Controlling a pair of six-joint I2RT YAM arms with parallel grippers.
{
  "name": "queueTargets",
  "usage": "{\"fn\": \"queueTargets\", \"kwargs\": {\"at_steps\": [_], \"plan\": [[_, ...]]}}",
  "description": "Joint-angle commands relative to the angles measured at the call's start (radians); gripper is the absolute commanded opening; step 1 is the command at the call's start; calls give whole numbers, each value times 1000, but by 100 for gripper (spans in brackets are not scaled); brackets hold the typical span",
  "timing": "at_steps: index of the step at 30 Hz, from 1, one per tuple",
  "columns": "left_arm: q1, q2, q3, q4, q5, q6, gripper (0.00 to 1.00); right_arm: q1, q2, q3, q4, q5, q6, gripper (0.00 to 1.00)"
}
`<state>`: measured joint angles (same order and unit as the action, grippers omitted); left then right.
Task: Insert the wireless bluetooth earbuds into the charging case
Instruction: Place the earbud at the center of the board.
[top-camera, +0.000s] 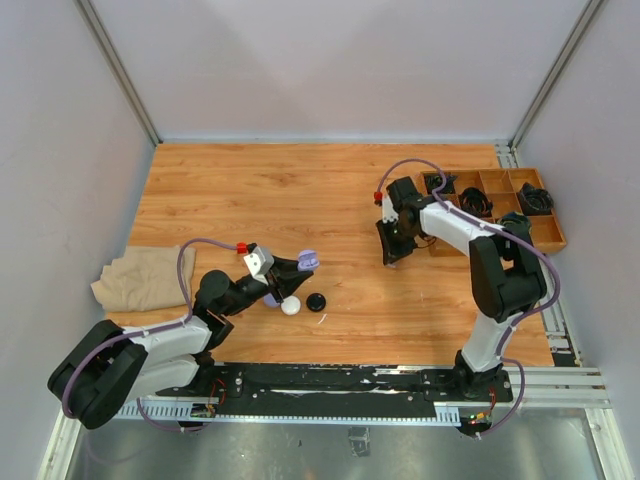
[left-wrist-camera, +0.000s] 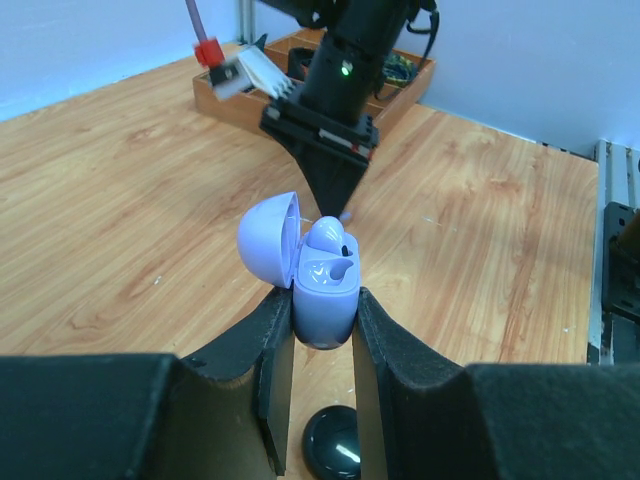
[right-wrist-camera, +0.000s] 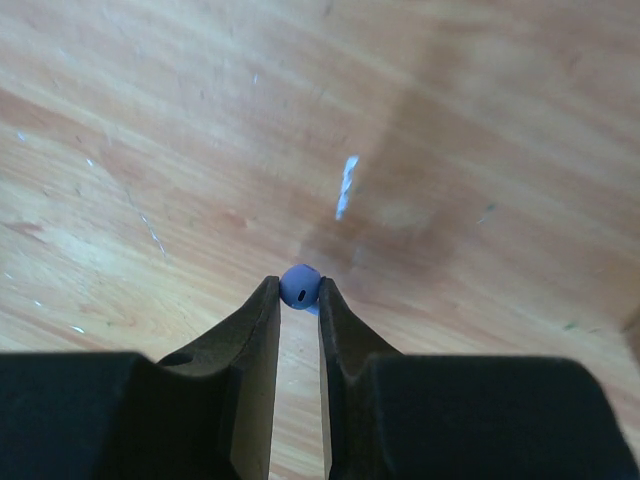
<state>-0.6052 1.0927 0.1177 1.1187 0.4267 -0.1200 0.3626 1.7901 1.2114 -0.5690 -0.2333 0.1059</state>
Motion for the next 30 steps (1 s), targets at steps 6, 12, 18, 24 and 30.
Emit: {"fn": "queueTargets", "kwargs": {"at_steps": [6,12,18,24,30], "plan": [[2,-20,-6,37,-22,8,0,116,-43,-146,-9,116,103,10],[2,-27,-6,33,-19,7,0,143,-64,-179,0,134,107,24],[2,-27,-4,29,-18,5,0,153,-97,-185,-43,142,78,38],[3,-18,-1,30,-14,5,0,180,-103,-201,-40,120,65,39],[2,-8,2,32,-8,1,0,214,-94,-192,-50,94,63,37]]}}
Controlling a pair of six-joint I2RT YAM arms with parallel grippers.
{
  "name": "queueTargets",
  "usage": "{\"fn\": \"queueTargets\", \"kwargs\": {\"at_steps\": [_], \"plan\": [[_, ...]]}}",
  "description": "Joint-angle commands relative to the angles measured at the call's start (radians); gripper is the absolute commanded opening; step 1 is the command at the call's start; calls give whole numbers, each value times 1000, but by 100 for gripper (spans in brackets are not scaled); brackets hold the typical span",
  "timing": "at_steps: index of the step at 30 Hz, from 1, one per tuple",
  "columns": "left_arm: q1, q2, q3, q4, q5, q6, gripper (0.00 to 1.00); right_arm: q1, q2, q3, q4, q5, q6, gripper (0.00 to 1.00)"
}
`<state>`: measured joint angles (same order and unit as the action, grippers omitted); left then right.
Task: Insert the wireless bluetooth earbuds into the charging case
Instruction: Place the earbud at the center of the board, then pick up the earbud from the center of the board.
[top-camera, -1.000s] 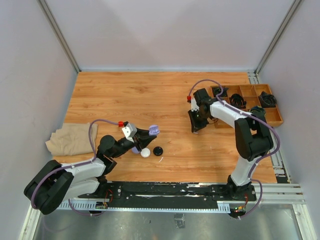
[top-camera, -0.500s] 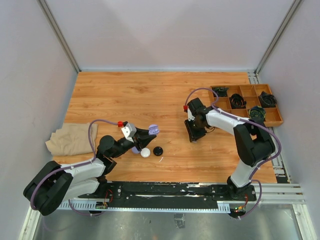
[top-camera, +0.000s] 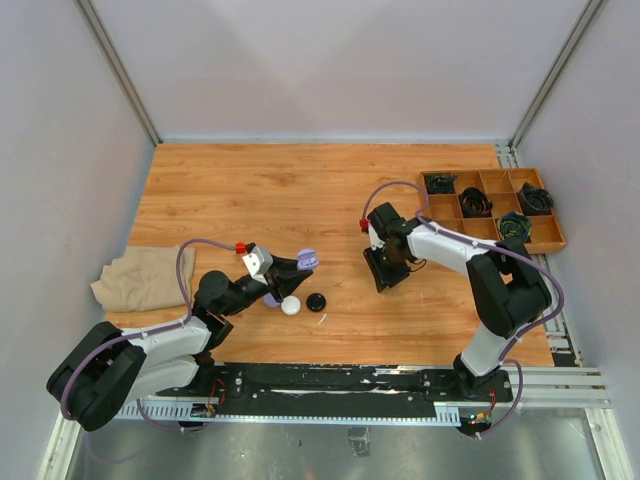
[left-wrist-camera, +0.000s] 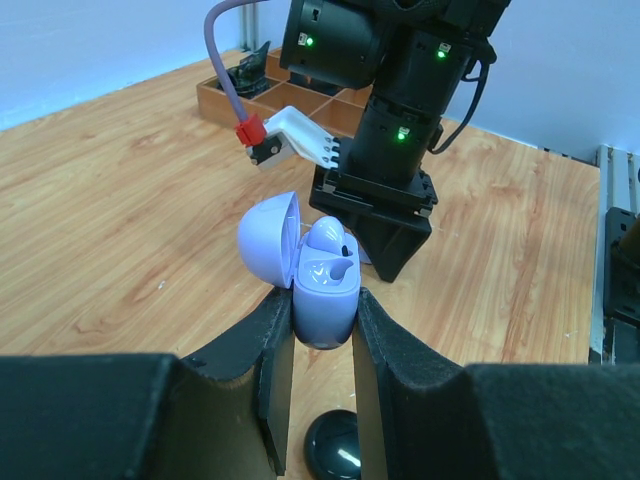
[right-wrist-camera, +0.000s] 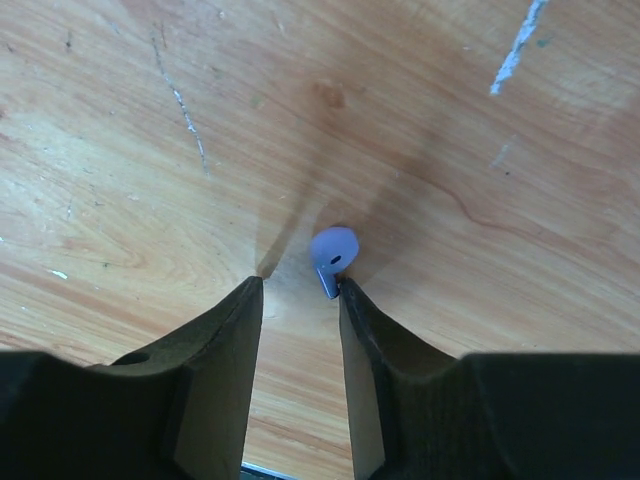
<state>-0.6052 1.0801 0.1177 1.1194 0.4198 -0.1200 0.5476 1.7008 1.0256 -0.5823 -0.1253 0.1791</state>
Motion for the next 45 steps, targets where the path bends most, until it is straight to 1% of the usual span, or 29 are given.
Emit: {"fn": "queueTargets", "kwargs": {"at_steps": [1,7,12,15,21,37,45], "plan": [[2,6,2,31,-1,2,0,34,-6,-1,-40,-18,-12,37],[2,5,2,30,1,0,0,69,-18,41,-83,11,-29,37],[2,6,4,28,-1,-2,0,95,-10,129,-178,109,-64,37],[2,4,4,26,-7,-3,0,93,22,172,-220,162,-81,37],[2,-9,5,9,-16,4,0,92,106,242,-255,195,-109,37],[2,-10,13,-15,-26,8,0,63,217,300,-261,125,-138,36],[2,0,16,-12,-16,6,0,51,242,287,-253,115,-138,32]]}}
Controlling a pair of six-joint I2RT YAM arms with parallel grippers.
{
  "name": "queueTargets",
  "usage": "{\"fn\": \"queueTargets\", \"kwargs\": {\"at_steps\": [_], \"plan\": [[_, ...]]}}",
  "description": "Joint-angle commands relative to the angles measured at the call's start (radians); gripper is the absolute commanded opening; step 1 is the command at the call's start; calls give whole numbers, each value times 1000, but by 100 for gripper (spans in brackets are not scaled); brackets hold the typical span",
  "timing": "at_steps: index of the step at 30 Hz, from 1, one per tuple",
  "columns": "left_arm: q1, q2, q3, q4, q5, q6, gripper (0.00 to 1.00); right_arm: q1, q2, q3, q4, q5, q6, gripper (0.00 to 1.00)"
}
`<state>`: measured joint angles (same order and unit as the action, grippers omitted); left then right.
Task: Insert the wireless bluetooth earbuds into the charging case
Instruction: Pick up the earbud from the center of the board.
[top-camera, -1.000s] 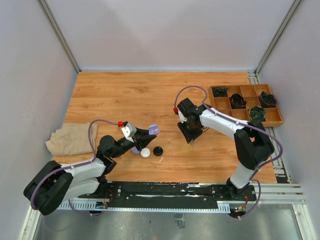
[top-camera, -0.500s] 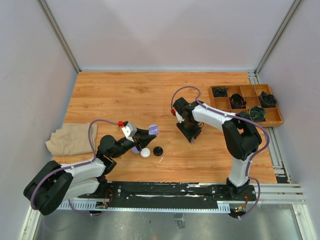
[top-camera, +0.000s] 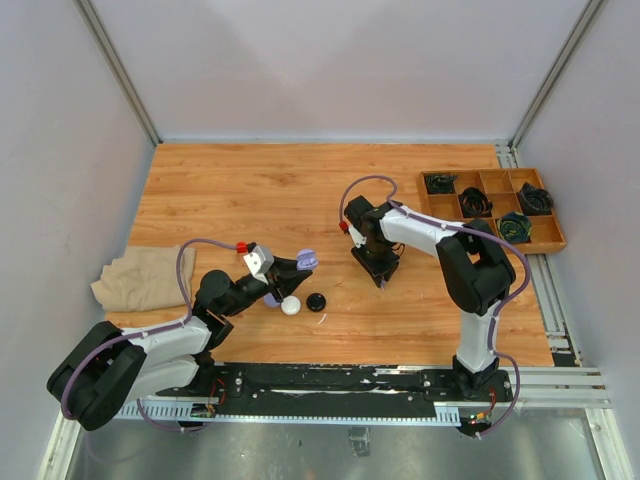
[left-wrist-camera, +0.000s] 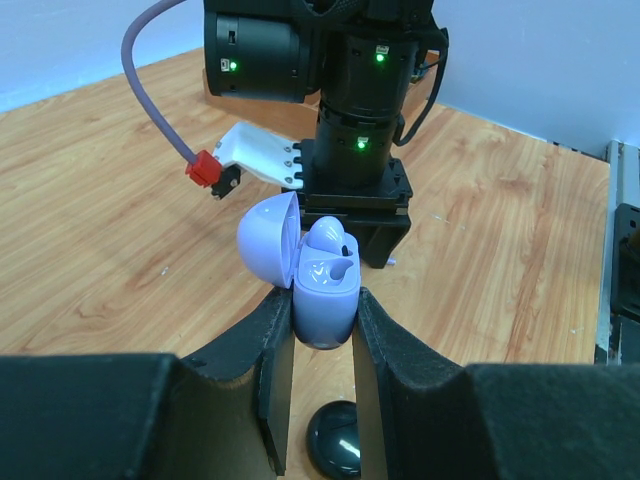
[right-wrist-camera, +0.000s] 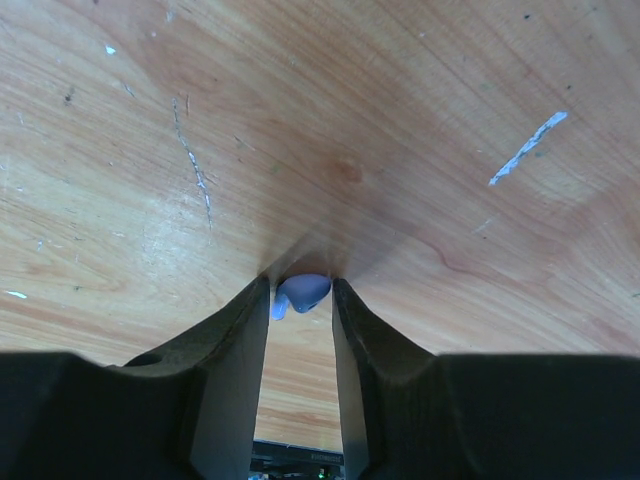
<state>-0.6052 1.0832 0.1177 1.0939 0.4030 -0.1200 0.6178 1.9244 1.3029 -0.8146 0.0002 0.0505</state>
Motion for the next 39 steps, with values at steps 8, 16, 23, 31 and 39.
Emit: {"fn": "queueTargets", "kwargs": {"at_steps": [8,16,23,31,39], "plan": [[2,3,17,16,3,5,0,-30,27,-13,4,-16,1,28],[2,1,16,15,4,8,0,-31,-25,-32,47,-44,10,19],[2,-16,2,29,-23,11,0,-24,-166,-56,101,-91,17,16],[2,-22,-42,123,-55,20,0,10,-373,-74,187,-135,18,14],[2,-25,-71,198,-47,31,0,82,-503,-59,274,-184,1,12]]}}
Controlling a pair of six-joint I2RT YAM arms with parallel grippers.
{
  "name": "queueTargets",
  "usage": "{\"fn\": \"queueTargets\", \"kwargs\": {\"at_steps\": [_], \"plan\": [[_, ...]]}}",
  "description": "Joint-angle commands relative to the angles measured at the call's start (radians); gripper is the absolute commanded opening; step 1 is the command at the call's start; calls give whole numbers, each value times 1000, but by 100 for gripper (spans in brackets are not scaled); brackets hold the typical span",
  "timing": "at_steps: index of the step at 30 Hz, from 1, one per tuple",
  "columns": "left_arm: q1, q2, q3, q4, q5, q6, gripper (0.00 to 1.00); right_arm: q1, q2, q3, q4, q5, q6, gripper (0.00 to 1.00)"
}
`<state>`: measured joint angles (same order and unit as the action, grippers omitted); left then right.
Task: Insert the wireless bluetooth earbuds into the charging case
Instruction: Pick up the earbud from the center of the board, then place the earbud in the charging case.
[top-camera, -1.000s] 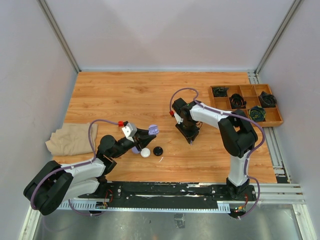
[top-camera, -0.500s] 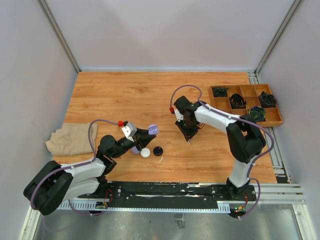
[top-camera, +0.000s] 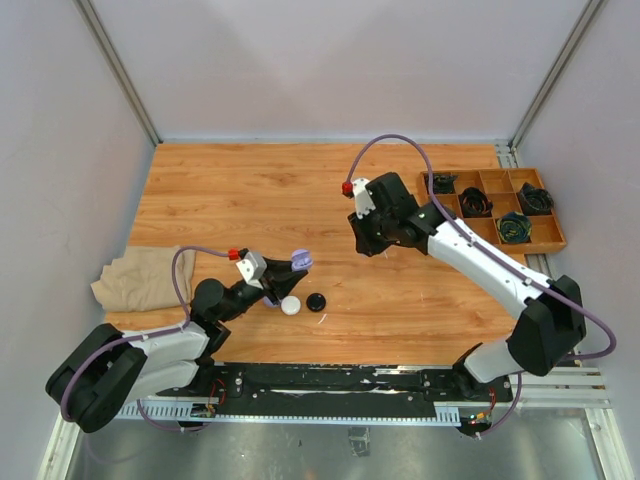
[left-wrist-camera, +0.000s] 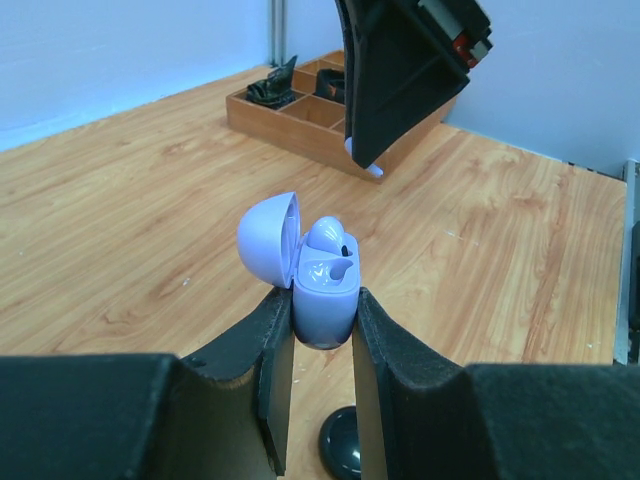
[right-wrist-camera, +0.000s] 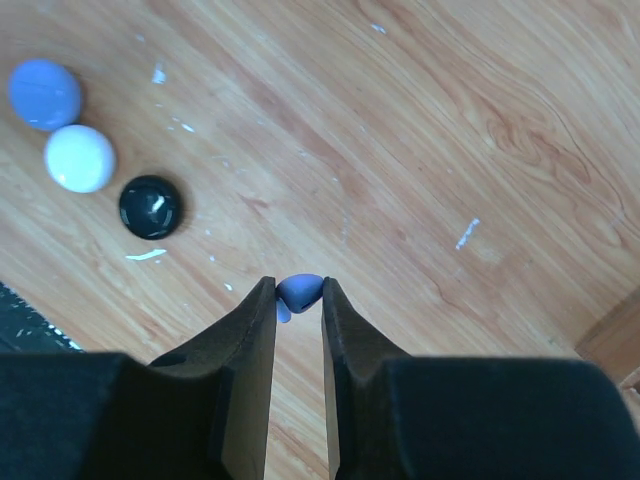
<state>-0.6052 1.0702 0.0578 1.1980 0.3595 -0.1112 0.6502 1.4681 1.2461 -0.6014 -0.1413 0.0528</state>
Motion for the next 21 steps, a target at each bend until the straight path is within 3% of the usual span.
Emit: {"fn": "queueTargets", "kwargs": {"at_steps": [1,9,21], "plan": [[2,-11,-11,95,0,22,0,60,-61,-4,81,-47,-6,12],[2,-3,-21,139,44,36,0,121,-191,-131,380,-170,-53,7],[2,15,-33,205,121,38,1,244,-276,-251,655,-277,-149,6]]}}
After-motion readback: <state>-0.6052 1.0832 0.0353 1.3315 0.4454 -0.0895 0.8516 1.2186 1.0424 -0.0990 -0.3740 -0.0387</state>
